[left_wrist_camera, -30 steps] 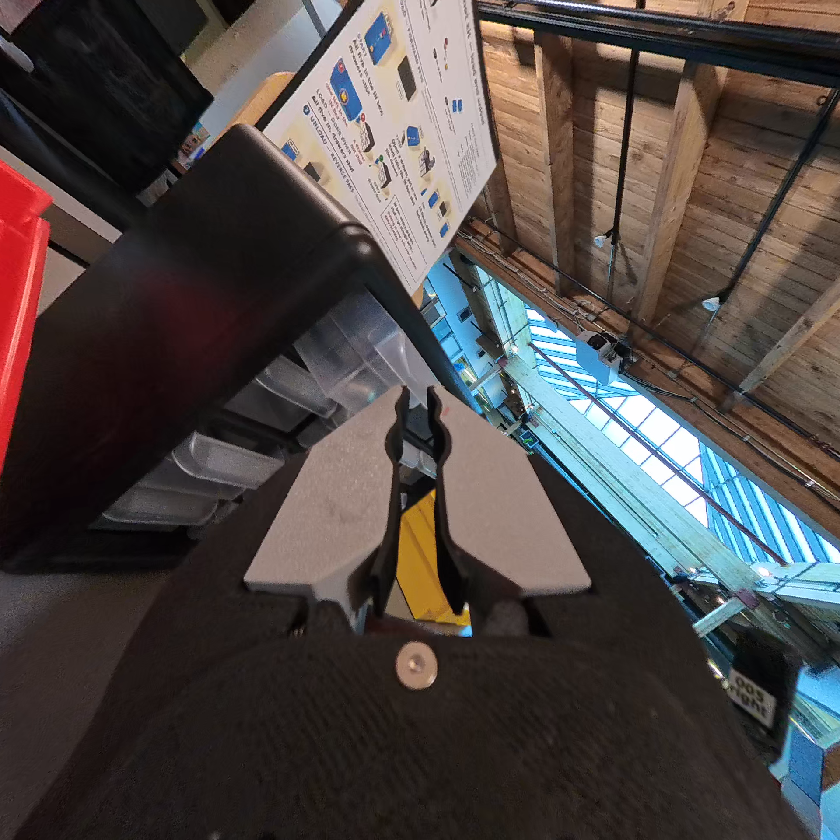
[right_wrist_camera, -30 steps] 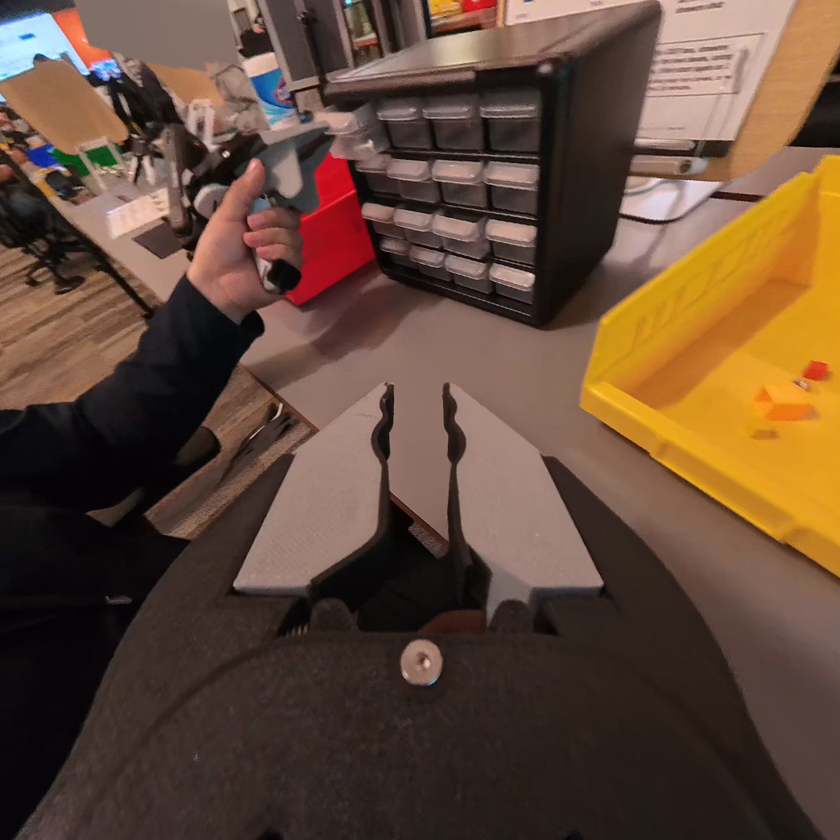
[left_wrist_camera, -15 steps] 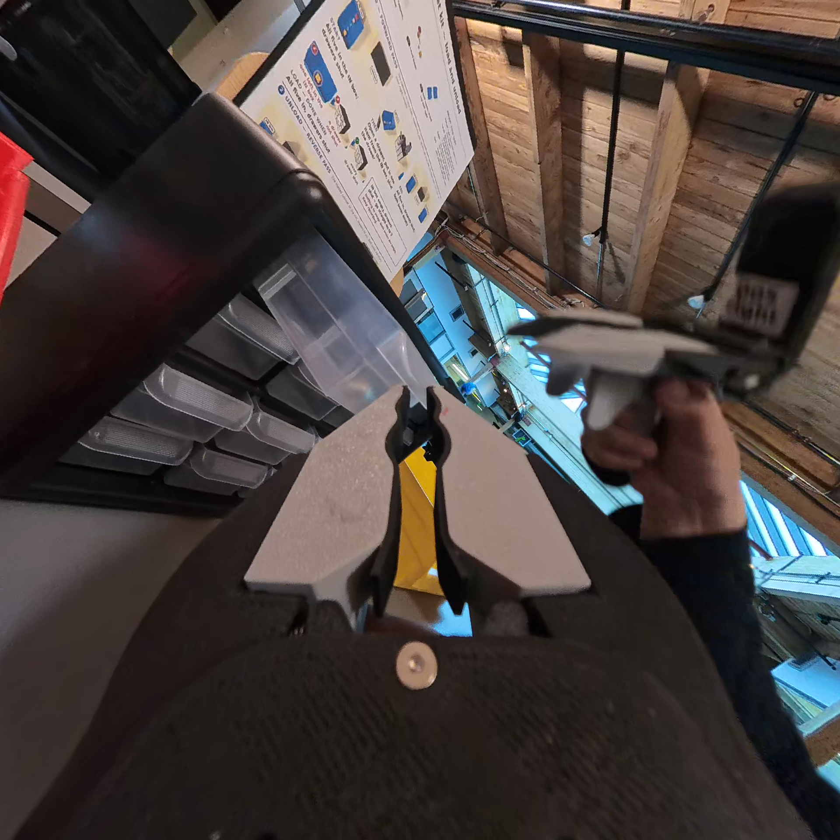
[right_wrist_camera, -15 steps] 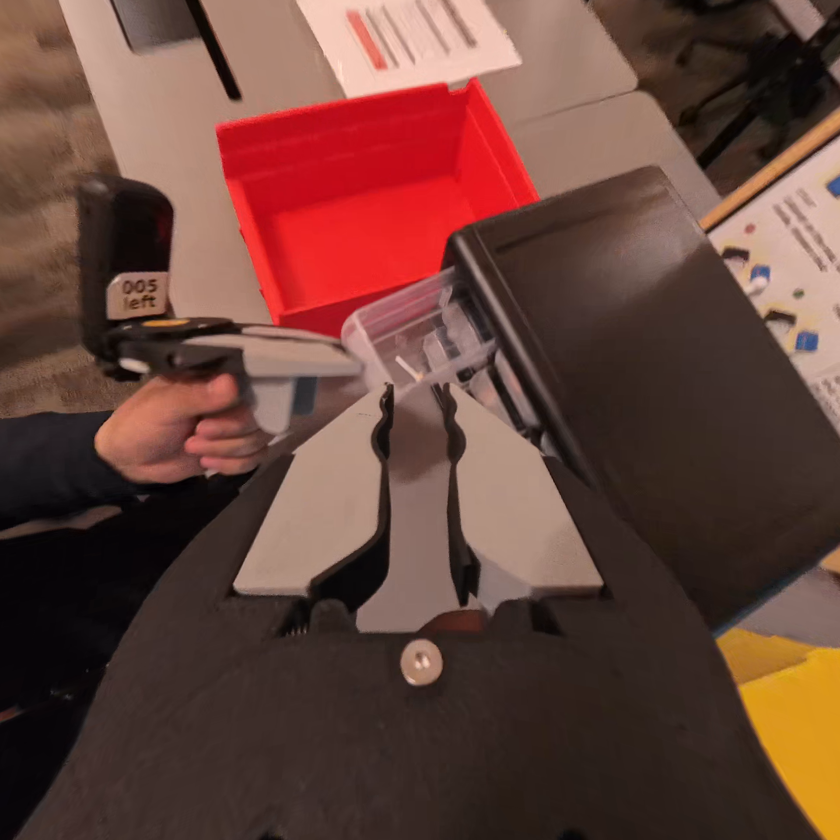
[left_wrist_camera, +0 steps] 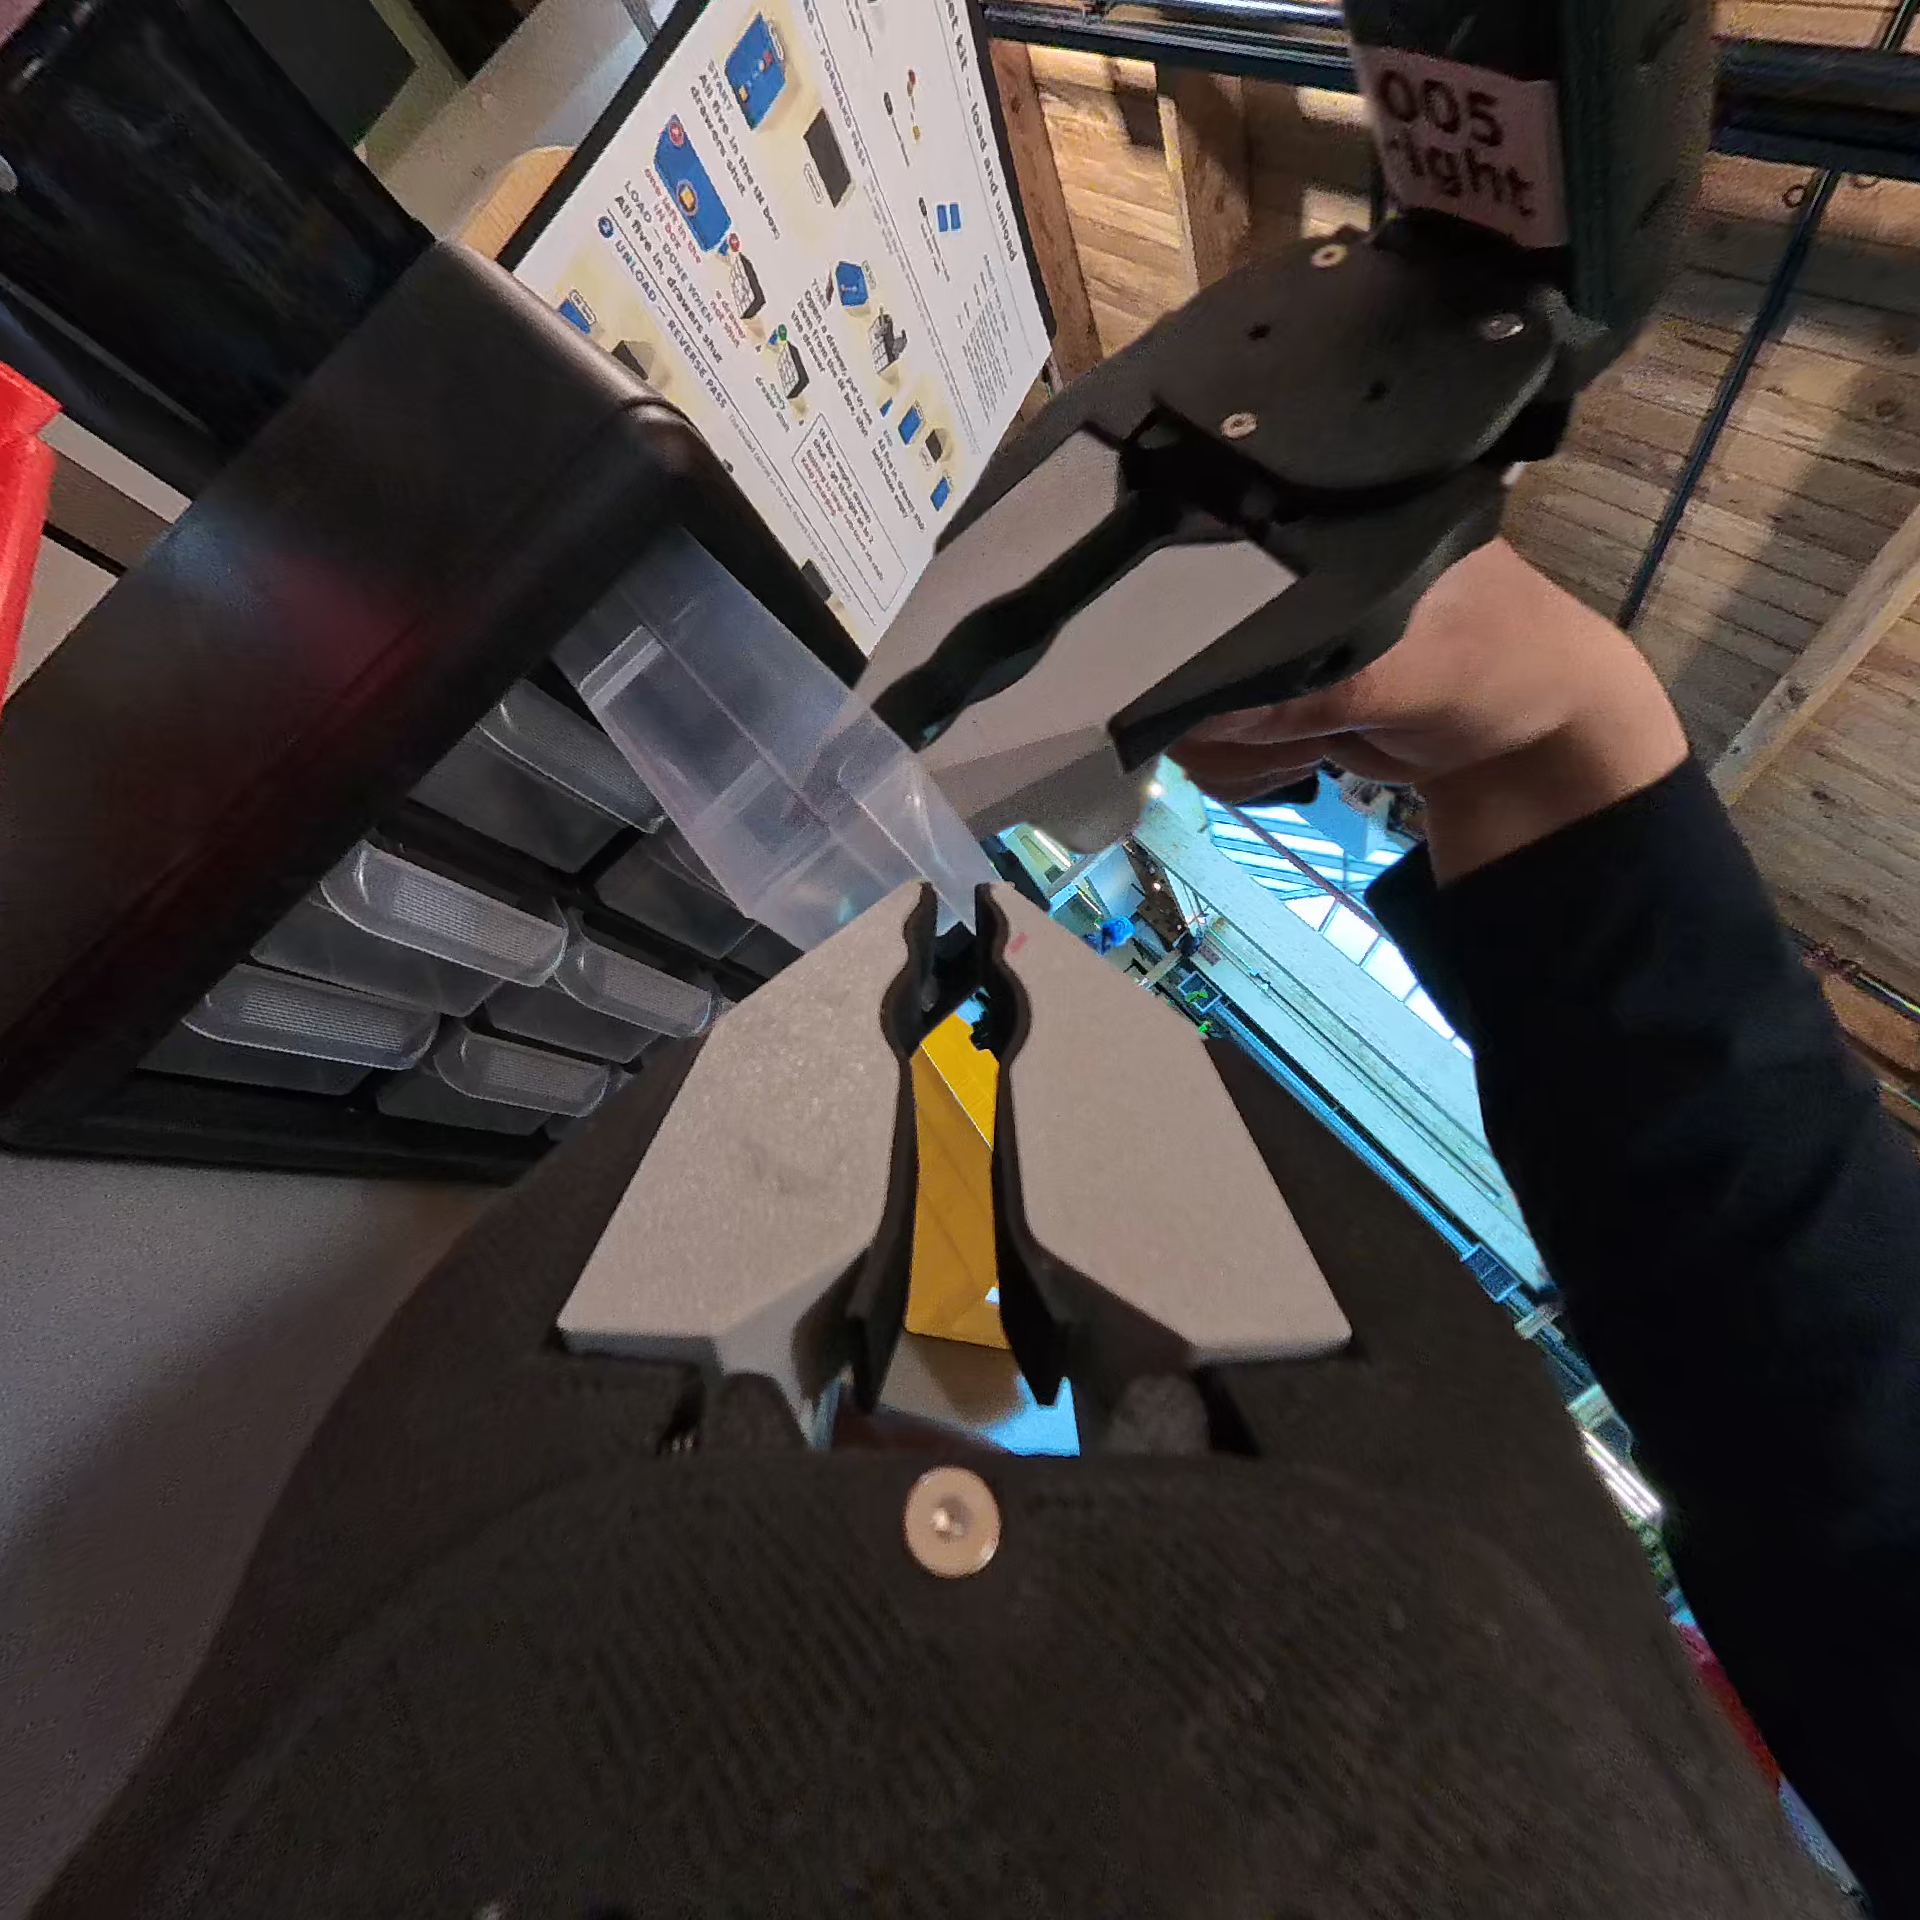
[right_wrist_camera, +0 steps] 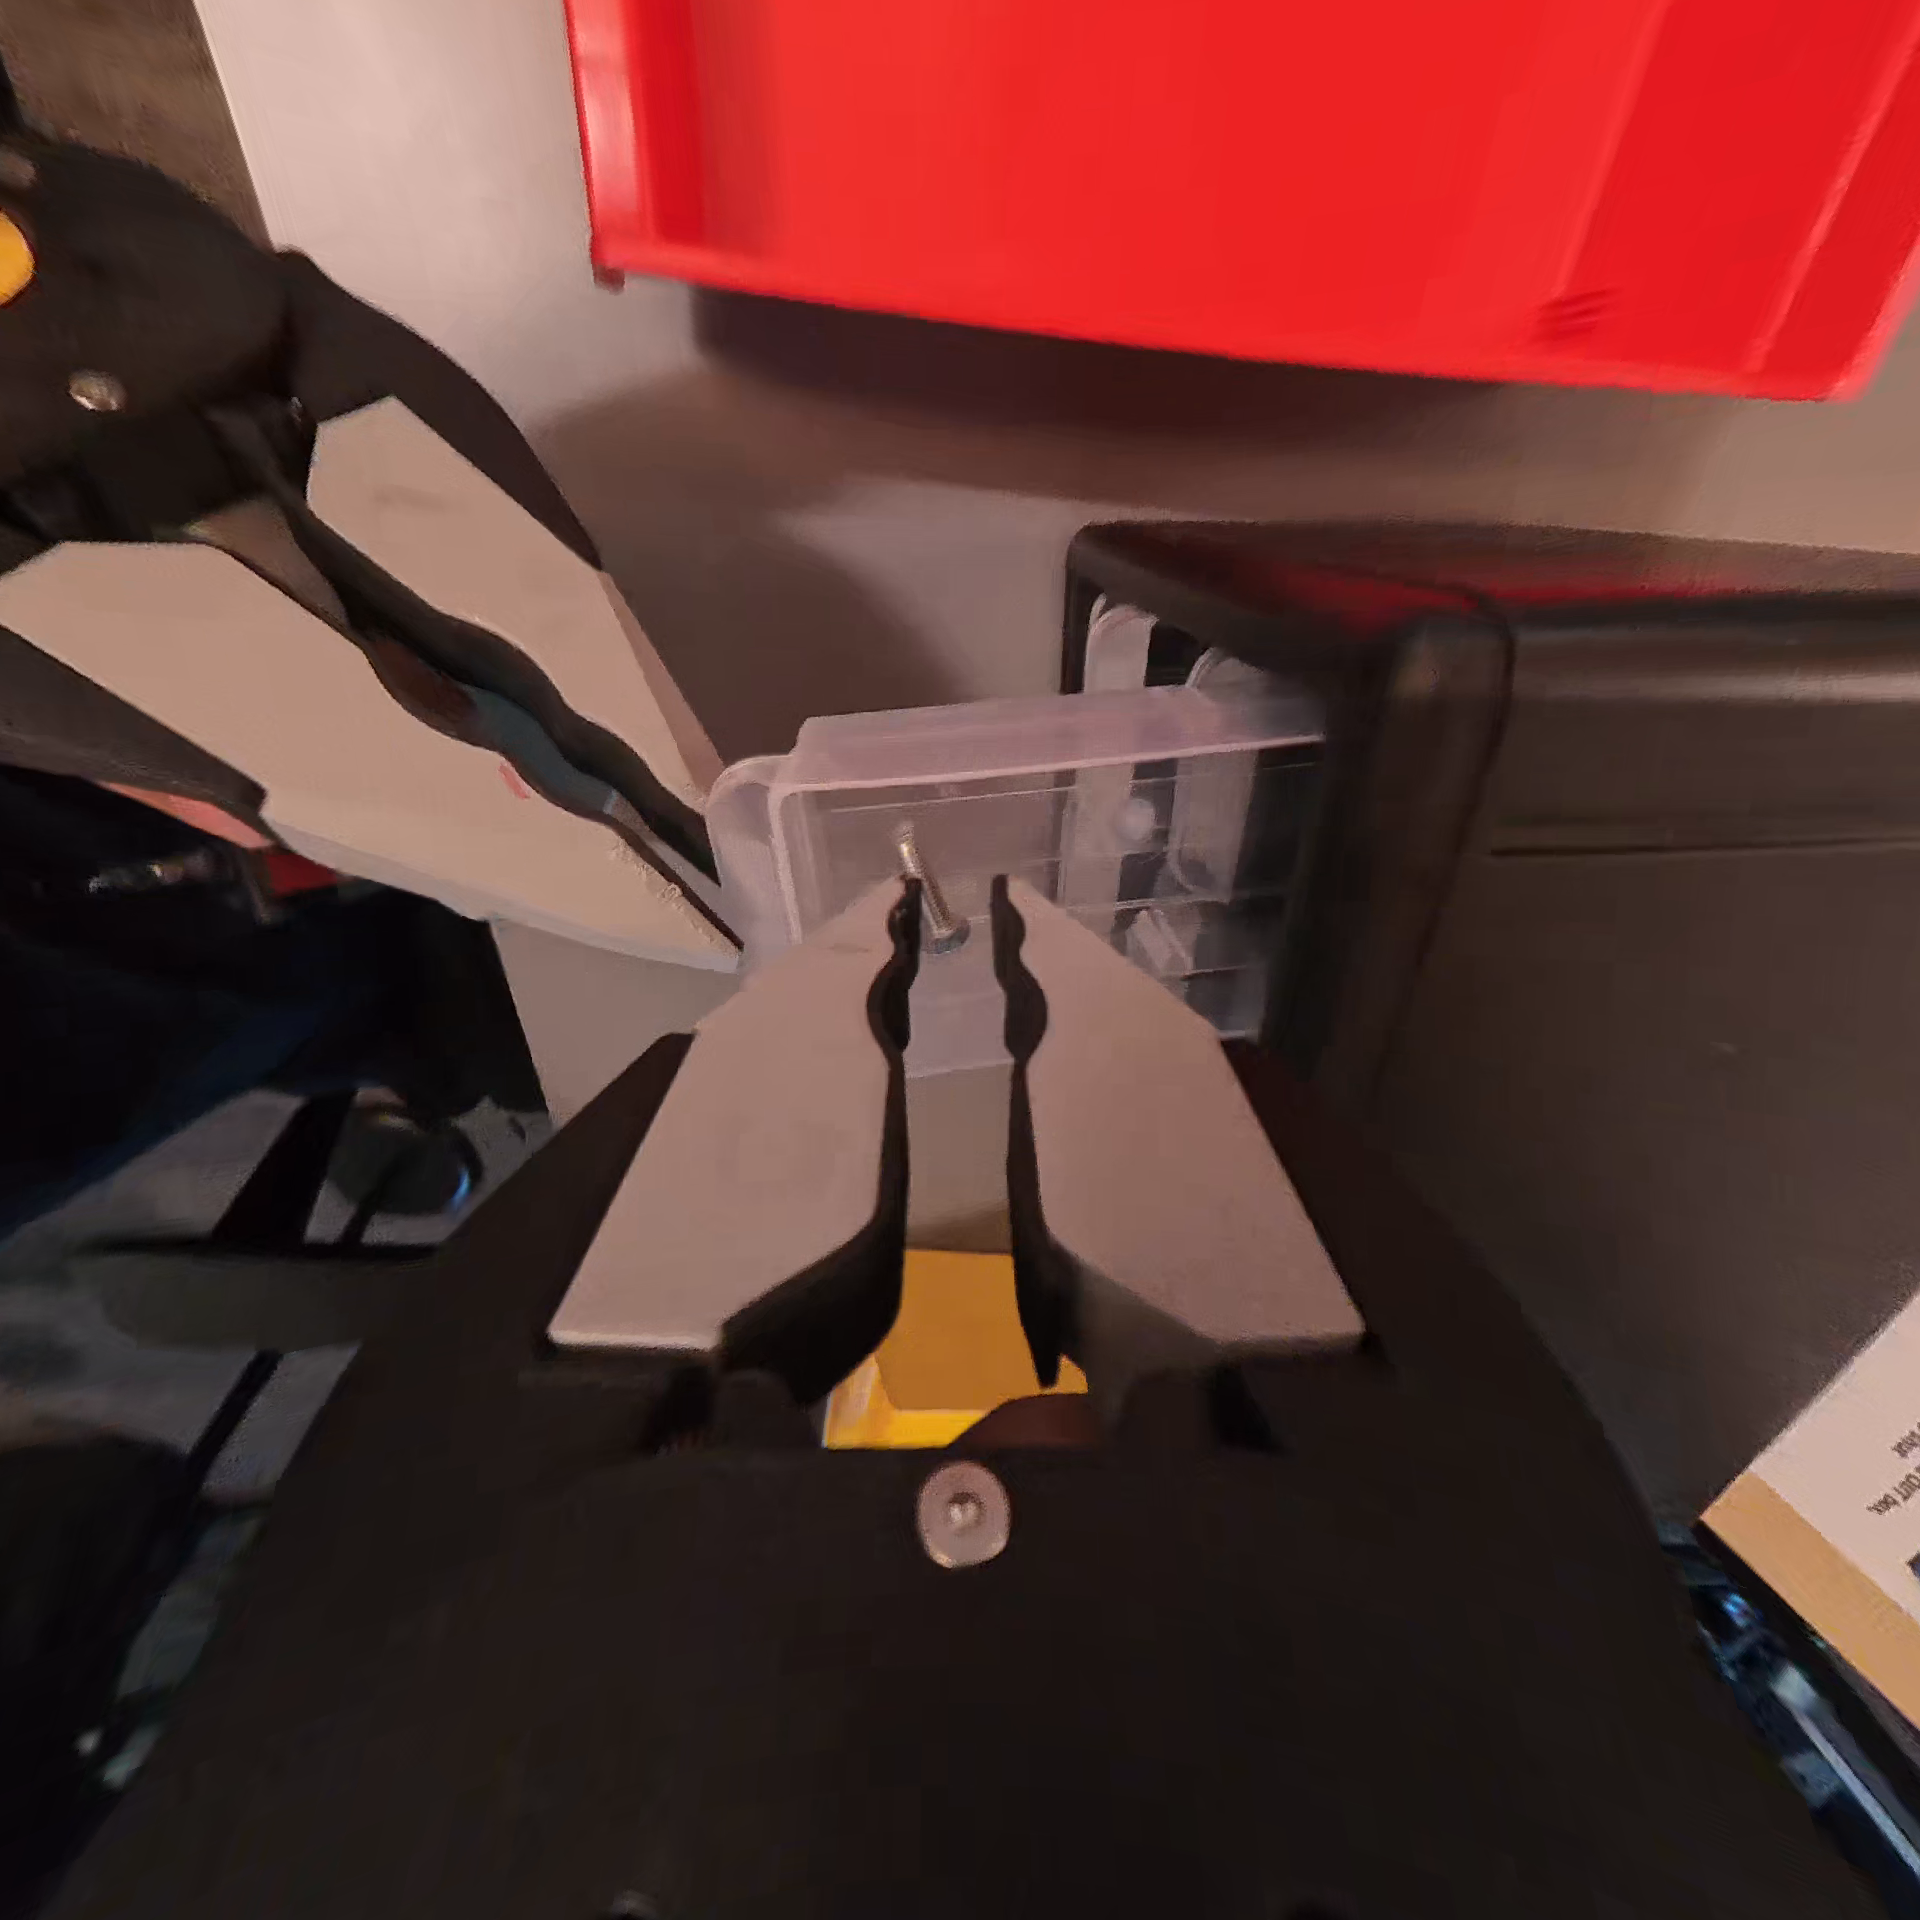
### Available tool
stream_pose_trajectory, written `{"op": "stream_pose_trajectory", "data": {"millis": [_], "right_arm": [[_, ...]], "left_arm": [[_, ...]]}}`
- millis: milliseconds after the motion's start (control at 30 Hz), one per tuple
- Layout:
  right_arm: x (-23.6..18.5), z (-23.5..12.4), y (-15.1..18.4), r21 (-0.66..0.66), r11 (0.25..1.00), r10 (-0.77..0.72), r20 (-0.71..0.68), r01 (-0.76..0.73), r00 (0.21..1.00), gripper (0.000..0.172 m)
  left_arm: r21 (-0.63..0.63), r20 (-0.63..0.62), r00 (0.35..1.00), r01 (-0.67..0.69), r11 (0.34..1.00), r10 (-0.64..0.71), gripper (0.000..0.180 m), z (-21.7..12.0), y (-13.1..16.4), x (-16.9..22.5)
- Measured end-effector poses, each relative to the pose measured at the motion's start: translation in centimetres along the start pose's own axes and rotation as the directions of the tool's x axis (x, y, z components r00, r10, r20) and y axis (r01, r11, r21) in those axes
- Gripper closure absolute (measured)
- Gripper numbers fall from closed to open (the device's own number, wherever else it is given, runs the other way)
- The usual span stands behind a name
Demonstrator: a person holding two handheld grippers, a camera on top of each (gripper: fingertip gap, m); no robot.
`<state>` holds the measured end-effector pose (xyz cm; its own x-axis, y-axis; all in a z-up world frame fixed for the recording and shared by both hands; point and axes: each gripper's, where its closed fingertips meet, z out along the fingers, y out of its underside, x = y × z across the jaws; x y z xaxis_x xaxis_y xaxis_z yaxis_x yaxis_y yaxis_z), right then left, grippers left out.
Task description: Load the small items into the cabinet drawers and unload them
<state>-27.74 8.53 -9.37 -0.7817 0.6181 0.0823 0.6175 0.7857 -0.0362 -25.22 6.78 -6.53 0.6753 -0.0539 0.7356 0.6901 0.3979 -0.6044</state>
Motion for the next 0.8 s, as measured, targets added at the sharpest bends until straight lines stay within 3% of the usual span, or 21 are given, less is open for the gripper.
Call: {"op": "stream_pose_trajectory", "data": {"millis": [300, 367, 433, 667, 800], "right_arm": [[0.1, 1.3, 1.1, -0.093, 0.992, -0.073, 0.07, 0.079, 0.995, 0.167], [0.2, 1.2, 0.4, -0.061, 0.993, -0.097, 0.054, 0.101, 0.994, 0.161], [0.0, 1.2, -0.1, -0.038, 0.993, -0.108, 0.058, 0.111, 0.992, 0.168], [0.5, 1.0, 0.0, -0.005, 0.994, -0.112, 0.026, 0.112, 0.993, 0.169], [1.2, -0.8, -0.9, 0.098, 0.991, -0.085, -0.038, 0.089, 0.996, 0.169]], "left_arm": [[-0.007, 0.016, 1.0, -0.022, 1.0, 0.022, 0.175, 0.1, 0.4, -0.2], [-0.003, 0.011, 1.0, -0.017, 1.0, 0.017, 0.175, 0.1, 0.3, -0.2], [-0.003, 0.016, 1.0, -0.021, 1.0, 0.021, 0.175, 0.1, 0.3, -0.3], [0.0, 0.01, 1.0, -0.025, 1.0, 0.025, 0.175, 0.2, 0.3, -0.3], [0.001, 0.011, 1.0, -0.026, 1.0, 0.026, 0.175, 0.2, 0.3, -0.3]]}}
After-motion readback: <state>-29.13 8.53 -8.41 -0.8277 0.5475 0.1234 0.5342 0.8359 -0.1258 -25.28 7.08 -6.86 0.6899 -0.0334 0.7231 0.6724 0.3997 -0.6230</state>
